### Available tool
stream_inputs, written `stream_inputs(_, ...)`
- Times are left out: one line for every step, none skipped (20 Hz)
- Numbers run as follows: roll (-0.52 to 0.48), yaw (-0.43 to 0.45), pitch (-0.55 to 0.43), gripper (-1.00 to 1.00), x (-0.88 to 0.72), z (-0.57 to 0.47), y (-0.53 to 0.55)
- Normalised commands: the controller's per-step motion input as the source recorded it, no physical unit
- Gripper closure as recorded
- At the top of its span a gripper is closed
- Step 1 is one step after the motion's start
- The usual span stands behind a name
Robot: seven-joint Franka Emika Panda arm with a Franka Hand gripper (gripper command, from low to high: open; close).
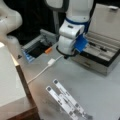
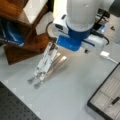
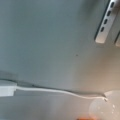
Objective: Open the box. Pick up the pen. Place the pen in the box. Pick up the book. Place the book on the shelf.
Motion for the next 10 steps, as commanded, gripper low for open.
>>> stream_inputs(0.261,-0.141,-0.06,-1.0,-0.05,-0.04,0.08)
stream_inputs(0.239,-0.133,-0.063,-1.0,-0.05,-0.04,0.08)
stream_inputs(0.218,-0.125,-0.072,-1.0,-0.05,-0.05,0.08)
stream_inputs(0.195,-0.115,-0.077,-1.0,-0.04,-0.06,0.08)
stream_inputs(0.177,-0.107,-0.079,-1.0,-0.04,-0.07,0.07)
stream_inputs(0.166,-0.1,-0.095,-1.0,-0.04,-0.09,0.07)
stream_inputs(0.15,-0.096,-0.108,-1.0,-0.04,-0.12,0.07)
stream_inputs(0.142,-0.093,-0.111,-1.0,-0.04,-0.13,0.07)
stream_inputs(0.128,-0.087,-0.116,-1.0,-0.04,-0.14,0.07)
stream_inputs(0.124,-0.086,-0.111,-1.0,-0.04,-0.13,0.07)
